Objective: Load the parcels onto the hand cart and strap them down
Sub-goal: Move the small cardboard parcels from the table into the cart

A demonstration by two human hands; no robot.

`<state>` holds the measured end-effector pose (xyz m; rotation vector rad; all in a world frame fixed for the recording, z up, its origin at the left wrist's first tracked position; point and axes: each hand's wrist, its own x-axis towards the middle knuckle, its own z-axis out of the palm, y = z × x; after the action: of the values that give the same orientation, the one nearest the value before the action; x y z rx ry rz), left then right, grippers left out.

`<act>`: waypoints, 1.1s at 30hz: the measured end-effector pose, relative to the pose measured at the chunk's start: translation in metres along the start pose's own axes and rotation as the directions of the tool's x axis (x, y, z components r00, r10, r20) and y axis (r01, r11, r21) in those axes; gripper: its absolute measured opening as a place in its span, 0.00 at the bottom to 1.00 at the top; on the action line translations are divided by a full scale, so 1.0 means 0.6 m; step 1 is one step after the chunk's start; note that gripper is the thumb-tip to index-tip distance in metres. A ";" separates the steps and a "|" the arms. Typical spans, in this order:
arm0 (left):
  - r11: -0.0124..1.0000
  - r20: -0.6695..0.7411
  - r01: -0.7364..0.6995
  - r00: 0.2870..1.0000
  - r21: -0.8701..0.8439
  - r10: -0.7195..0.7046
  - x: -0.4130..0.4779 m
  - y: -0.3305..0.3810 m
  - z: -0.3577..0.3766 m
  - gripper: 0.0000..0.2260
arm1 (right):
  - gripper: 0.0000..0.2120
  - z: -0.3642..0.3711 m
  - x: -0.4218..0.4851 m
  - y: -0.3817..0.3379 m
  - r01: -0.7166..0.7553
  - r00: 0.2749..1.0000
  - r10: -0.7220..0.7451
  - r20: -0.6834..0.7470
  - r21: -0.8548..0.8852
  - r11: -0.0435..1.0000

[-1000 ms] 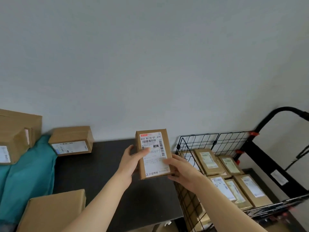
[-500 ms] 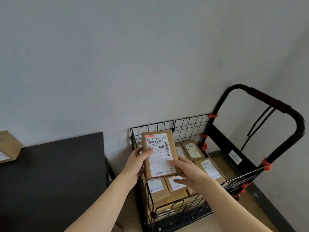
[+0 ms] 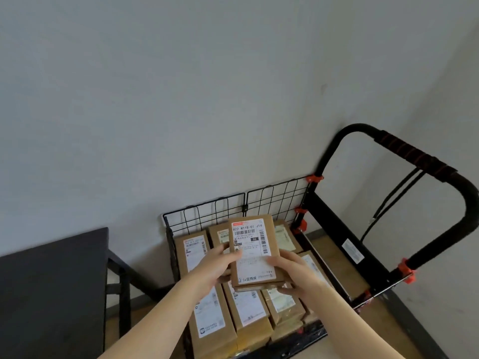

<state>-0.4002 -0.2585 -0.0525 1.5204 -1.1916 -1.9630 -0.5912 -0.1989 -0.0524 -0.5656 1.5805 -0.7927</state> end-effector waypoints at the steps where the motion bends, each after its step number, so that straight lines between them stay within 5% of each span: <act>1: 0.999 0.013 0.002 1.000 0.041 -0.003 0.020 0.005 0.004 0.13 | 0.27 -0.012 0.017 -0.009 -0.008 1.000 0.008 -0.020 -0.005 1.000; 6: 0.941 -0.056 -0.033 0.997 0.337 0.055 0.105 0.031 0.027 0.25 | 0.25 -0.064 0.100 -0.041 -0.036 0.995 0.041 -0.088 0.059 0.998; 11: 0.871 -0.080 -0.014 0.995 0.492 0.061 0.177 0.045 0.038 0.26 | 0.28 -0.113 0.206 -0.051 -0.102 0.988 0.106 -0.116 0.043 0.994; 19: 0.637 -0.222 0.146 0.974 0.757 0.041 0.331 0.036 0.071 0.29 | 0.28 -0.153 0.409 -0.057 -0.203 0.978 0.205 0.033 -0.043 0.978; 27: 0.475 -0.205 0.207 0.977 0.855 -0.057 0.452 -0.023 0.098 0.31 | 0.27 -0.138 0.543 0.001 -0.308 0.941 0.318 0.117 -0.096 0.946; 33: 0.365 -0.214 0.235 0.972 0.901 -0.098 0.475 -0.057 0.105 0.31 | 0.27 -0.125 0.586 0.043 -0.229 0.946 0.285 0.154 -0.307 0.924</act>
<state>-0.5484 -0.4227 -0.2462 2.2871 -2.4003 -1.1690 -0.7201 -0.4300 -0.2971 -0.6066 1.5545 -0.2997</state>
